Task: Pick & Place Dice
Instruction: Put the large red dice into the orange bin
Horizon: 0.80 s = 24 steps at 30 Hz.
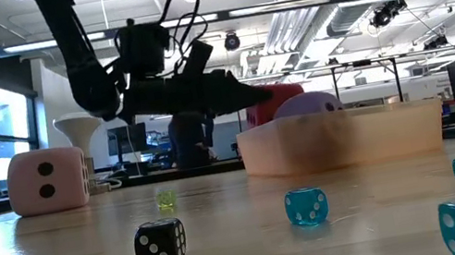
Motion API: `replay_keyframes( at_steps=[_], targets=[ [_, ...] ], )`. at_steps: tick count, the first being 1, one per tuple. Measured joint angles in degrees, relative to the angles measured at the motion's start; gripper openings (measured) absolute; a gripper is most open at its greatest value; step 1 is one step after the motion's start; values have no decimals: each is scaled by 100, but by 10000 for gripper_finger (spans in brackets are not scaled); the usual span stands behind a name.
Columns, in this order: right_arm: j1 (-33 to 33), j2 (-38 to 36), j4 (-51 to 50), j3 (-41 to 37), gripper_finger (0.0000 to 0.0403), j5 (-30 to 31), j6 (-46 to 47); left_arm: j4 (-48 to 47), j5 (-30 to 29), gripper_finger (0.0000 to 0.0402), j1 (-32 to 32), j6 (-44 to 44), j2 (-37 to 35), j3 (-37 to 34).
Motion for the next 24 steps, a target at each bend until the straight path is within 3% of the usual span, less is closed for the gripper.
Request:
replay_keyframes(
  at_steps=[4, 11, 17, 24],
  targets=[
    [0, 0, -70, -2, 387, 0, 2, 111, -258, 397, -22, -208, 4, 0],
    [0, 0, -131, -2, 387, 2, 1, 55, -573, 397, -85, -1564, -7, 7],
    [-6, 0, -140, 0, 387, 3, -12, -27, -510, 397, -303, -1046, -7, 7],
    [-71, 0, -144, 0, 387, 4, -10, -101, -801, 397, -570, -1016, -10, 9]
  ],
)
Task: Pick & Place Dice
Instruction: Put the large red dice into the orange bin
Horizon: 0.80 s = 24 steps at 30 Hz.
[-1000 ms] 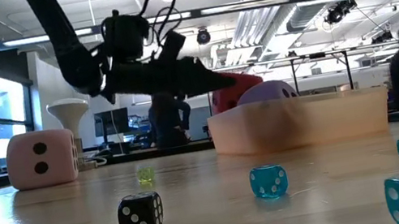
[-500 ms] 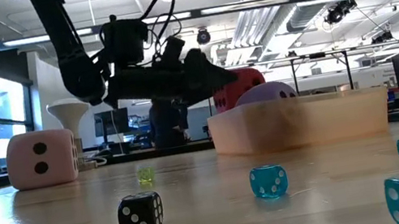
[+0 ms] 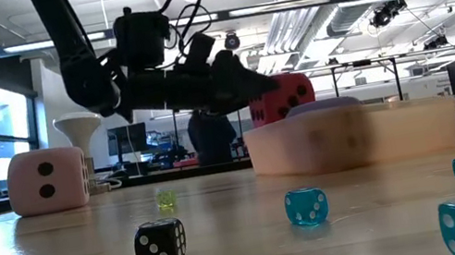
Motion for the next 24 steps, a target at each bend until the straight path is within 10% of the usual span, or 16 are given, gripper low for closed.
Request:
replay_keyframes(
  at_steps=[24],
  targets=[
    [-51, 72, -151, -2, 387, 2, 57, 421, -1987, 397, -922, 741, -11, -11]
  ],
)
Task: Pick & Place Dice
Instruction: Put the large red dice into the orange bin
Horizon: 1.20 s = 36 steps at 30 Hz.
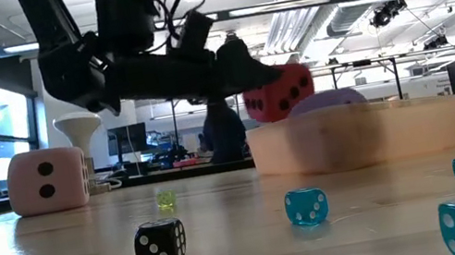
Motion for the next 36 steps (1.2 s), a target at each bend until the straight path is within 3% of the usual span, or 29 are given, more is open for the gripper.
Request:
replay_keyframes(
  at_steps=[16, 20, 28, 32, 36],
  targets=[
    [-27, 0, -2, 2, 387, 34, 14, -384, -144, 397, 12, -701, -4, 4],
    [-26, 0, -192, 2, 387, 710, 153, -413, -143, 397, 10, -656, -4, 4],
    [-185, 0, -856, 2, 387, 3095, 914, -464, -139, 397, -88, -900, -11, 7],
    [-488, 0, -1277, 2, 387, 3248, 1223, -461, -84, 397, -244, -848, -4, 2],
    [-870, 0, -1625, 2, 387, 2772, 1627, -380, -86, 397, -307, -637, -4, 2]
  ],
)
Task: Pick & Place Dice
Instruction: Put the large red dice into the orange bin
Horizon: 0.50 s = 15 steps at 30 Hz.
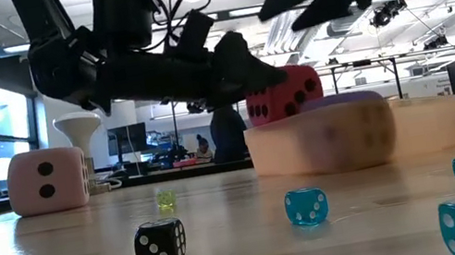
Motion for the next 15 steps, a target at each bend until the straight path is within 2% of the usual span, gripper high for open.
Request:
replay_keyframes(
  at_steps=[6, 15],
  targets=[
    [-418, 2, -180, 0, 387, -553, 173, -110, -25, 397, 114, -264, 0, 0],
    [-960, 133, -954, 0, 387, -742, 924, -140, -44, 397, 126, -280, 0, 0]
  ],
)
